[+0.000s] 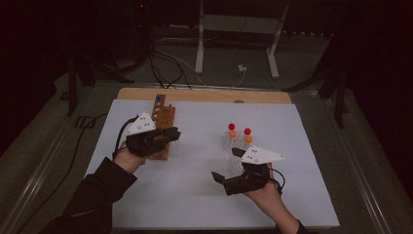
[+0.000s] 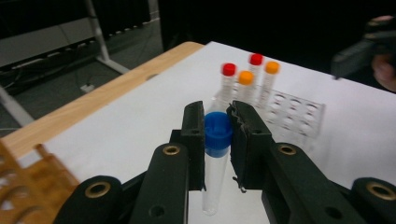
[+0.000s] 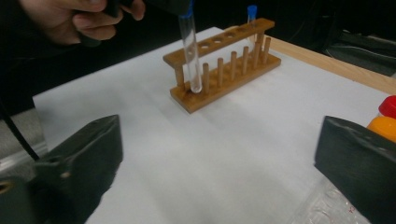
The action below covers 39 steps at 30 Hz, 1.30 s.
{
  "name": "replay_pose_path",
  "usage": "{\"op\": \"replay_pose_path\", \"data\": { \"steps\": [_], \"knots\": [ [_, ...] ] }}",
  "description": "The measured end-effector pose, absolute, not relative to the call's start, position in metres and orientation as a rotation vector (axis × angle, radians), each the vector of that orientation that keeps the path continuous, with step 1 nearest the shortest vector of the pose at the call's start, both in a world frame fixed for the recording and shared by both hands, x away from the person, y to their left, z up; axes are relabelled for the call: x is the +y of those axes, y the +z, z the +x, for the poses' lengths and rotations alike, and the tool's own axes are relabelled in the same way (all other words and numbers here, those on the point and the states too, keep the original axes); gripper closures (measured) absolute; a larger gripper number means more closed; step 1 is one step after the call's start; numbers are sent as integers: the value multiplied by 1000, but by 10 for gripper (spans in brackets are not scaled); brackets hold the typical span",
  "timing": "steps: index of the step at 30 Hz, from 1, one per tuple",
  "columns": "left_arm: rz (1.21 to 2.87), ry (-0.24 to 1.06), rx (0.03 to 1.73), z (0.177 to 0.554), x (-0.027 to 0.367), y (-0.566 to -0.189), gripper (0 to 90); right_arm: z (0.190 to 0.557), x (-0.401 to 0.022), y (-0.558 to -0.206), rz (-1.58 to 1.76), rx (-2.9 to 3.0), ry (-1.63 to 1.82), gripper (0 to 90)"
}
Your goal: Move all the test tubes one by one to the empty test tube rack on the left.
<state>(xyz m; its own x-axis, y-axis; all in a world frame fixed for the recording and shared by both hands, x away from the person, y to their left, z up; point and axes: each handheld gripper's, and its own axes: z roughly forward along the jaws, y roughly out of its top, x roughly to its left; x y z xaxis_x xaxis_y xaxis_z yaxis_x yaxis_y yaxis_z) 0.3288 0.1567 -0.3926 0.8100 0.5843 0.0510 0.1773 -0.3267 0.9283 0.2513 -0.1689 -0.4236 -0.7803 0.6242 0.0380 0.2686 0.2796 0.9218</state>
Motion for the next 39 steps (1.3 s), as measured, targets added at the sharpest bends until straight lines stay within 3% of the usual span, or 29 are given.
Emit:
{"op": "replay_pose_path", "data": {
  "steps": [15, 39],
  "knots": [
    [1834, 586, 703, 369, 181, -367, 776, 250, -175, -420, 799, 2179, 1542, 0],
    [1801, 736, 863, 437, 199, -378, 776, 251, -175, -423, 794, 2196, 1536, 0]
  ]
}}
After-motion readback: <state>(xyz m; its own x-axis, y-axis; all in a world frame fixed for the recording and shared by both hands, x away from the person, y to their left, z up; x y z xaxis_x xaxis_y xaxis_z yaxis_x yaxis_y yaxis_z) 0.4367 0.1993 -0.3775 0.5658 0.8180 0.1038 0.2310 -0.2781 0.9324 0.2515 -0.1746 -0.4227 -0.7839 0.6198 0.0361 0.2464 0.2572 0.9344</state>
